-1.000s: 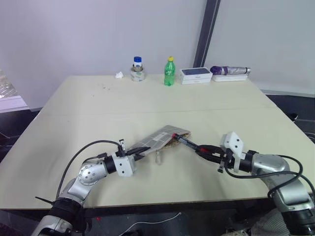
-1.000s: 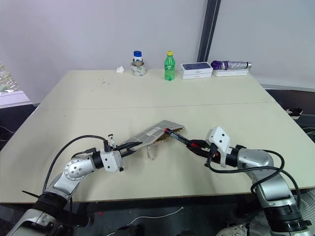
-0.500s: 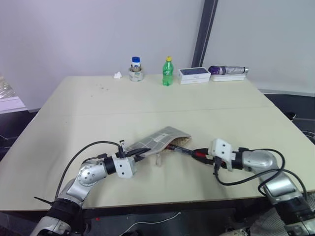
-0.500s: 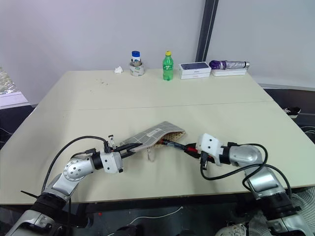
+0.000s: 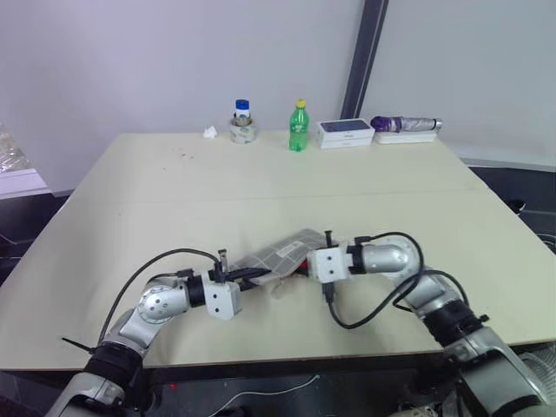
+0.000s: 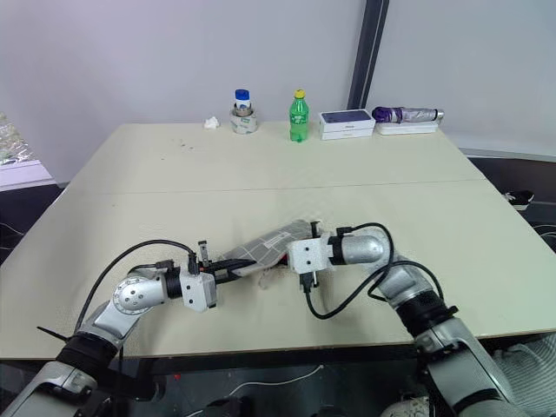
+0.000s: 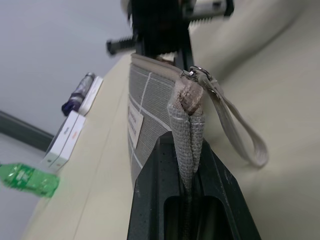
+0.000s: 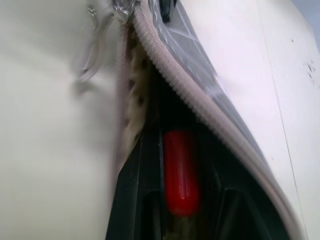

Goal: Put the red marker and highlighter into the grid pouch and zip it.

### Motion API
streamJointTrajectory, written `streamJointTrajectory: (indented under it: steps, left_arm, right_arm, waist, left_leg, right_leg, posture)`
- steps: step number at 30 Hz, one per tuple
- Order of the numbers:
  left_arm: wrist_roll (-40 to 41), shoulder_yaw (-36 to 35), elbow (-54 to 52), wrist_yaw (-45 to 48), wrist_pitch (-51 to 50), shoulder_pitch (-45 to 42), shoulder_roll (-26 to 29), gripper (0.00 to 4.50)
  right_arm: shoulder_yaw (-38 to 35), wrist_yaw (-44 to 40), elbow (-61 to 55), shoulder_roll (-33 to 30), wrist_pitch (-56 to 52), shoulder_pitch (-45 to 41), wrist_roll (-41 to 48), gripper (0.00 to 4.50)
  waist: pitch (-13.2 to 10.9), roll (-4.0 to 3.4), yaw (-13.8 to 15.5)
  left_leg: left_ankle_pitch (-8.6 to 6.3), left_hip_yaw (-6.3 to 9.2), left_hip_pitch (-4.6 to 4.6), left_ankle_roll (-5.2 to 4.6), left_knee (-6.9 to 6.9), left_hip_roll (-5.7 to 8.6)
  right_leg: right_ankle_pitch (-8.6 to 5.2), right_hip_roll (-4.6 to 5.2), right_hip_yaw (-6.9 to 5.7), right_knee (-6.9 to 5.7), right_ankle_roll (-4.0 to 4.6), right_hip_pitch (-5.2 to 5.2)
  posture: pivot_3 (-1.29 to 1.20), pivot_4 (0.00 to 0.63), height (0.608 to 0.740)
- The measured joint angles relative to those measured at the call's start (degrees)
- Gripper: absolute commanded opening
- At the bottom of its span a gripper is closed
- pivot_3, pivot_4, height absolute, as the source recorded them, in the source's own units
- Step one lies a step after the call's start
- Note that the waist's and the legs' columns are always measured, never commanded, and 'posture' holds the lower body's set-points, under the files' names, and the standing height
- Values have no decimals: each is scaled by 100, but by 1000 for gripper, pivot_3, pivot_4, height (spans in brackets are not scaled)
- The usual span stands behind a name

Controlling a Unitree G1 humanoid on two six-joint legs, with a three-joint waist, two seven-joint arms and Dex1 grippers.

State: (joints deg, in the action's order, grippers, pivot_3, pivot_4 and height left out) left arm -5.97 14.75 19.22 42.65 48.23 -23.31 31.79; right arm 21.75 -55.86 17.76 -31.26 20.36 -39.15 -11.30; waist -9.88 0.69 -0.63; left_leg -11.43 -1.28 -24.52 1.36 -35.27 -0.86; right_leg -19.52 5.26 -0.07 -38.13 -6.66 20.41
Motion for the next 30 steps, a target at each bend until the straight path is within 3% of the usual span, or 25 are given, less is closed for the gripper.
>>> streamJointTrajectory:
  steps: [6, 13, 19, 22, 26, 30]
  left_arm:
    - [21, -9, 42, -11, -32, -10, 7, 0]
    - [-66, -101, 45, -388, -76, 127, -55, 0]
    - [-355, -83, 260, -686, -163, 33, -276, 0]
    - [-433, -69, 457, -781, -257, -138, -426, 0]
    - [-523, -1, 488, -873, -376, -234, -647, 0]
    - [-519, 19, 283, -877, -639, -227, -759, 0]
  right_arm:
    - [-45, 28, 161, -28, -30, -110, -3, 4329]
    - [-1196, -154, -1429, -888, -1716, 865, 1017, 4329]
    - [-2076, -176, -2887, -1043, -3903, 1923, 2441, 4329]
    - [-2146, -44, -3656, -877, -5172, 2424, 3300, 4329]
    - [-1851, 529, -3827, -564, -5488, 2607, 3164, 4329]
    - [-1542, 1172, -3379, 295, -5551, 2682, 3036, 4329]
  waist:
    - [0, 0, 10]
    - [0, 0, 41]
    - [0, 0, 37]
    - [0, 0, 42]
    - [2, 4, 16]
    - [2, 4, 1]
  left_leg:
    - [0, 1, 0, 0, 0, -5]
    - [0, 2, 1, 0, 0, -6]
    - [-1, 4, 1, -1, 0, -6]
    - [-1, 9, 0, -1, -2, -6]
    - [-1, 9, 2, -1, -2, -2]
    - [0, 7, -1, 0, -1, 0]
  right_leg:
    - [0, 1, 0, -1, 0, -1]
    - [0, 8, 0, -1, 0, -3]
    - [0, 8, -2, -1, 0, -6]
    - [0, 9, -1, -1, 0, -7]
    - [0, 6, -2, -1, 0, -6]
    - [0, 2, -1, -1, 0, -1]
  posture:
    - [0, 150, 740]
    - [0, 150, 740]
    - [0, 150, 740]
    - [0, 150, 740]
    - [0, 150, 740]
    - [0, 150, 740]
